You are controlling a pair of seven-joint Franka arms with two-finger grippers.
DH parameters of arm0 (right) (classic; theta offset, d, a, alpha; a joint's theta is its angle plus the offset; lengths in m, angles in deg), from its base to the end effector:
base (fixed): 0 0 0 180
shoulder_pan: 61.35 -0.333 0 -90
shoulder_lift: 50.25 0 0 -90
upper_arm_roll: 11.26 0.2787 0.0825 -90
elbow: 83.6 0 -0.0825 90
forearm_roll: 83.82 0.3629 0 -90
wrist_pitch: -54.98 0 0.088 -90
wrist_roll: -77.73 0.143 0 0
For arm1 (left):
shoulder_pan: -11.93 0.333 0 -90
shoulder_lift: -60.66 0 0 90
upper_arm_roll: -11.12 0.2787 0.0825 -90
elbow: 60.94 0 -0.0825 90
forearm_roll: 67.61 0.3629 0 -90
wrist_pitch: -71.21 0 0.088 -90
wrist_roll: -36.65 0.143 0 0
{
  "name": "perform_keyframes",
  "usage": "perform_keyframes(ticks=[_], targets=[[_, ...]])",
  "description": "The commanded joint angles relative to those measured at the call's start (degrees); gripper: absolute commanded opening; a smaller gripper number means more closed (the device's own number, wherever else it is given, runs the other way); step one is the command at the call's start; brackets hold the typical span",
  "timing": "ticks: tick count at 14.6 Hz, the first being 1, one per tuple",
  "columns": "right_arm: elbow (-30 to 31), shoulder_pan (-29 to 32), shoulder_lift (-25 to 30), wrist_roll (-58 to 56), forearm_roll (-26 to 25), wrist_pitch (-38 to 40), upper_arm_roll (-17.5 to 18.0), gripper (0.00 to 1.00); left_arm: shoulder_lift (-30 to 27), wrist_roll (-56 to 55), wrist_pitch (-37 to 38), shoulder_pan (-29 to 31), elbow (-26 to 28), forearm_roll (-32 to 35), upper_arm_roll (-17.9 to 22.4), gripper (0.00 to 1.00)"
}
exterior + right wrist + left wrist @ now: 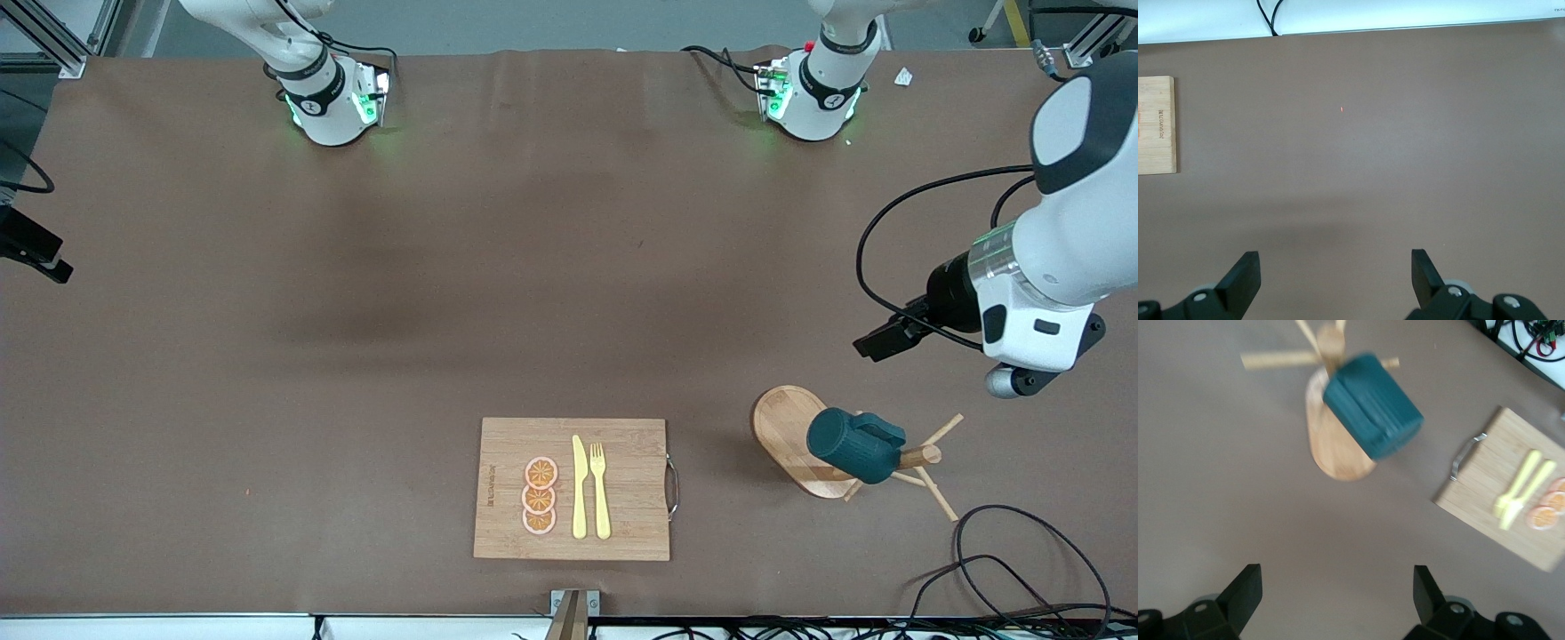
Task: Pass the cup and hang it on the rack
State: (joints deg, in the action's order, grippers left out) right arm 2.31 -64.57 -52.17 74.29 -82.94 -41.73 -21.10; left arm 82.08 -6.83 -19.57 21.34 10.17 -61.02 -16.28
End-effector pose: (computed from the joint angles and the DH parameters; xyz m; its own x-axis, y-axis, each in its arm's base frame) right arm 0.5569 -0.0611 0.5775 0.9864 -0.0549 0.1551 -0.0555 -0.9985 -0.0003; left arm 0.6097 -0.1315 0.5030 0.8900 0.4548 -0.0311 0.4558 -0.8889 0.0447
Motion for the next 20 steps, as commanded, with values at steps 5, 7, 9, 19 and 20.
perform_keyframes(ticks=[5, 7, 9, 19, 20], targets=[[0.66, 1.2, 1.4, -0.69, -0.27, 0.47, 0.87, 1.0, -8.75, 24.29, 3.51, 1.32, 1.56, 3.25, 6.18, 1.0], [0.66, 1.2, 1.4, -0.69, -0.27, 0.47, 0.87, 1.0, -12.17, 31.57, 5.34, -2.1, 2.53, 0.19, 13.65, 1.0], [0.66, 1.2, 1.4, -0.78, -0.27, 0.47, 0.78, 1.0, -14.9, 34.33, 8.41, -5.71, 3.76, -1.41, 19.46, 1.0], [0.66, 1.29, 2.45, -0.87, -0.35, 0.12, 0.78, 1.0, -31.0, 35.3, 5.79, -8.62, 25.3, -7.48, 25.03, 1.0], [0.66, 1.2, 2.54, -1.04, -0.62, -0.49, 0.87, 1.0, -31.0, 35.21, 5.79, -8.62, 25.3, -7.39, 23.37, 1.0]])
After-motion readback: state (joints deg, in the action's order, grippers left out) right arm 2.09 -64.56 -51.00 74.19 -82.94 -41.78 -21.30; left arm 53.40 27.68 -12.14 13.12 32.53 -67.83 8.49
